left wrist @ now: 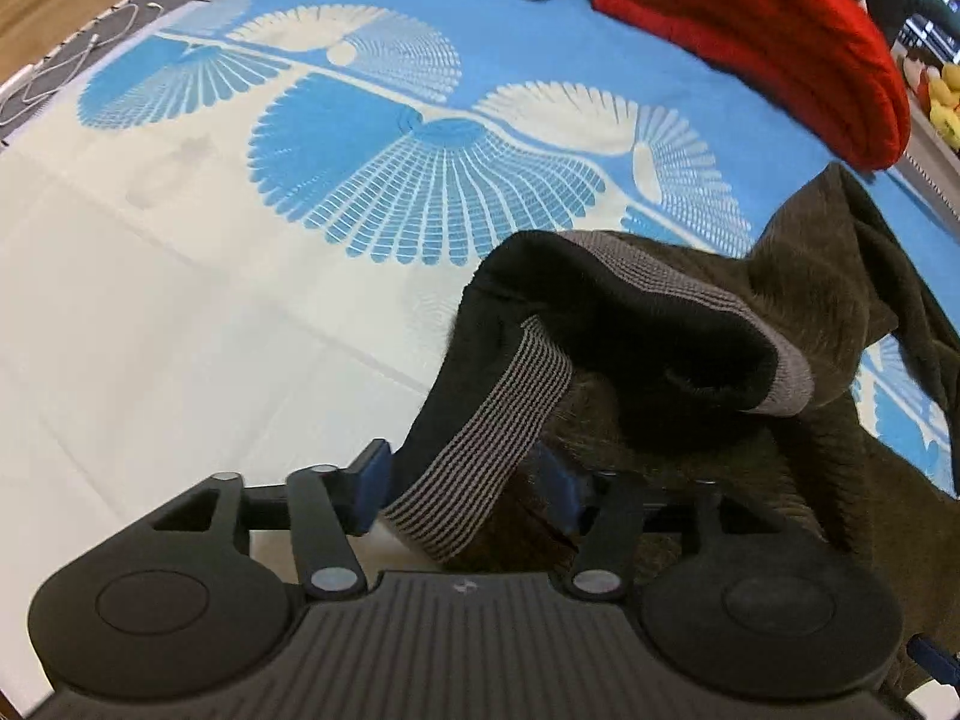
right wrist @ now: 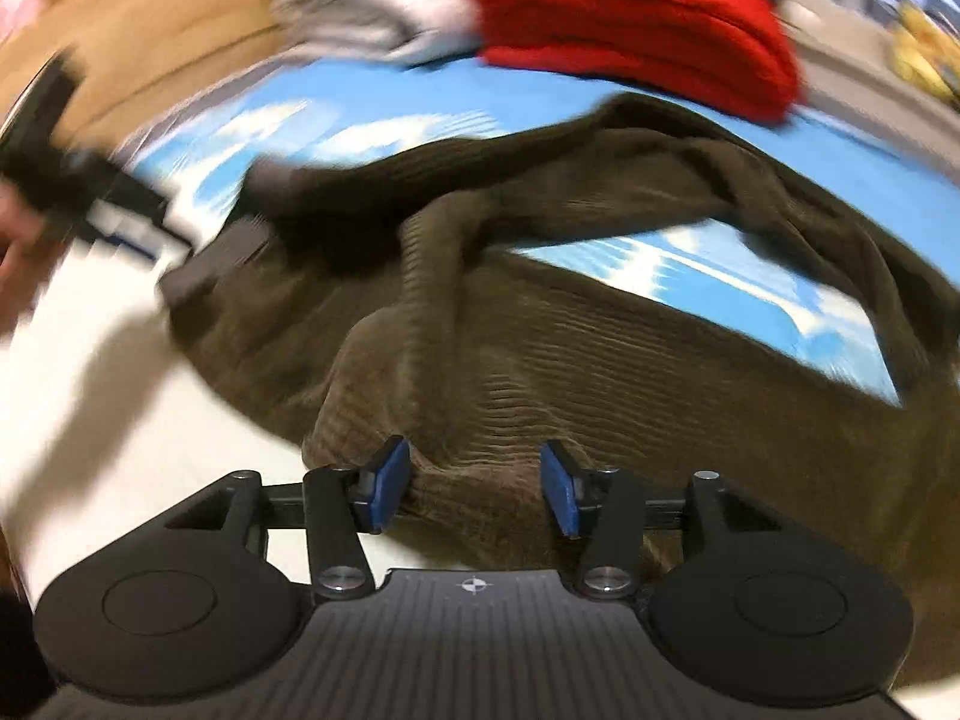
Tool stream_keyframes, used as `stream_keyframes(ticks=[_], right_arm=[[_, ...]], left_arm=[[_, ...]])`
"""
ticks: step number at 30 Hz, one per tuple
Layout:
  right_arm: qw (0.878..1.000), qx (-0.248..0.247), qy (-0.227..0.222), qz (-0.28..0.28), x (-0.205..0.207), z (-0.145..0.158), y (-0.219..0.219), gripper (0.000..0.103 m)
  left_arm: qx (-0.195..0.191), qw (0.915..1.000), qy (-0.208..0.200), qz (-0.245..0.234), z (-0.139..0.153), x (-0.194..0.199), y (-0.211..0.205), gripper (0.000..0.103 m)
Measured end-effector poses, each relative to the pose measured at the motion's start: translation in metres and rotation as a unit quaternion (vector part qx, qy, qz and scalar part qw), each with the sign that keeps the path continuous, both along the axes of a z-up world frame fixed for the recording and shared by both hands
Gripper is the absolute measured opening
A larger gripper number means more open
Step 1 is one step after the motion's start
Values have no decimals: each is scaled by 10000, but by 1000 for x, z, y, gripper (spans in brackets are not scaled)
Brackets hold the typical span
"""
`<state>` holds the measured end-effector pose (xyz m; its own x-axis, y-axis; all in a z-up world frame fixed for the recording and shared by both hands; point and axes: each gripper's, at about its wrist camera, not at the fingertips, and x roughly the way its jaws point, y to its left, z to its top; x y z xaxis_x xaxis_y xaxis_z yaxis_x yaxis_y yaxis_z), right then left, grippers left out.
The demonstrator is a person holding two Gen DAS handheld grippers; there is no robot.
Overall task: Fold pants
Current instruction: 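Grasp the grey waistband with the left gripper while the right gripper grasps a pant leg hem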
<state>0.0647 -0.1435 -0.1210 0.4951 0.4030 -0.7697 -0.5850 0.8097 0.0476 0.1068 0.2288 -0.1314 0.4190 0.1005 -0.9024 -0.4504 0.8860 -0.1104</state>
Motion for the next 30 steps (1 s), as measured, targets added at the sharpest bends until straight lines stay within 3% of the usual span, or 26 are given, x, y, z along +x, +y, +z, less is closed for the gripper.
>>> stream_keyframes(ticks=[3, 9, 12, 19, 25, 27, 28, 29, 30], right_arm=[[9979, -346, -207, 501, -3, -7, 8, 53], [9903, -431, -308, 1287, -6, -10, 19, 53], [9854, -540, -358, 1577, -5, -12, 21, 53], [9793, 20, -151, 2020, -5, 2, 16, 53], [9711, -1010, -308, 2142, -17, -28, 29, 52], [9692, -1292, -378, 2061, -19, -34, 30, 50], [9677, -1450, -449, 2012, -20, -36, 30, 42], [9661, -1566, -519, 1986, -21, -36, 29, 27], [9660, -1589, -549, 1965, -22, -33, 28, 22]], left_arm=[[108, 9999, 96, -11, -9, 7, 3, 69], [69, 9994, 318, 100, -31, 29, 8, 72], [-8, 9993, 352, -105, -37, 36, 1, 73], [16, 9992, 383, -136, -42, 45, -3, 73], [43, 9994, 317, -90, -43, 43, -7, 71], [85, 9994, 284, -159, -40, 40, -8, 57], [170, 9993, 243, -226, -36, 37, -9, 52], [253, 9991, 212, -261, -31, 34, -10, 38], [293, 9990, 150, -308, -24, 30, -11, 31]])
